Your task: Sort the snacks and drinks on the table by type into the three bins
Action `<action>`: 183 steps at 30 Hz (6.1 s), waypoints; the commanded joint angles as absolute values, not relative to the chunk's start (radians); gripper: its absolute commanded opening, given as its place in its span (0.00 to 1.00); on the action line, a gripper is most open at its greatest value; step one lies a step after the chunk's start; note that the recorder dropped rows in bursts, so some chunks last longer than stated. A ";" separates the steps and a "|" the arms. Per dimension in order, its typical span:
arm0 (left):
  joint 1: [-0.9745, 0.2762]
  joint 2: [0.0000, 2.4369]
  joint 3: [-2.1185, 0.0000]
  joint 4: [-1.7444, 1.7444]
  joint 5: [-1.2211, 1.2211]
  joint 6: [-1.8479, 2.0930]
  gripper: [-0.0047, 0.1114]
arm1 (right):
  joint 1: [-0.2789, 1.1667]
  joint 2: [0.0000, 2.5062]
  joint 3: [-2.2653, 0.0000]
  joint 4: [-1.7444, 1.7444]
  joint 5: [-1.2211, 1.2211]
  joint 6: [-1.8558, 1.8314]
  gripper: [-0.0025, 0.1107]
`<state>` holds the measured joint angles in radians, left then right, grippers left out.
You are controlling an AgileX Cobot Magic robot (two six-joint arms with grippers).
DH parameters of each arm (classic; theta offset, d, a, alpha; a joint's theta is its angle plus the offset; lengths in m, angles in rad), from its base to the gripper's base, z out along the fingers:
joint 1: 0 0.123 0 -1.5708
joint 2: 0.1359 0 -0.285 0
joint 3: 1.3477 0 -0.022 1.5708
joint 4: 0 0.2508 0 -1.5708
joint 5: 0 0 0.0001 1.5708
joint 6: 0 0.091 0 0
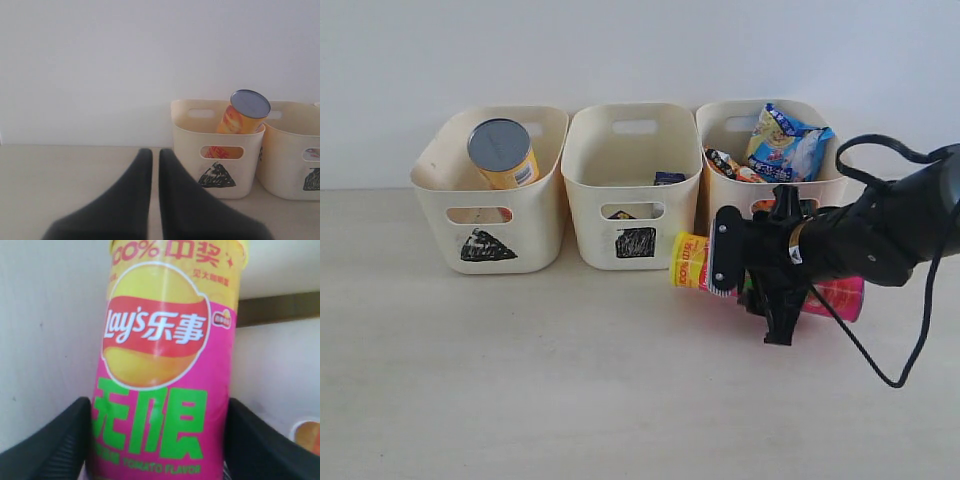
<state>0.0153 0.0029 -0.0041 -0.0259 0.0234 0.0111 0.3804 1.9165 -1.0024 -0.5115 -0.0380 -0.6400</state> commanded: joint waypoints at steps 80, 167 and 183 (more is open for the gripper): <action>0.019 0.000 0.000 -0.038 0.011 0.009 0.08 | 0.717 2.678 -2.459 -0.411 -0.437 0.261 0.04; 0.019 0.000 0.000 -0.038 0.022 0.009 0.08 | 0.706 2.258 -2.229 0.456 0.887 -0.444 0.02; 0.019 0.000 0.000 -0.038 0.022 0.009 0.08 | 0.517 1.711 -1.244 0.465 0.199 -0.489 0.02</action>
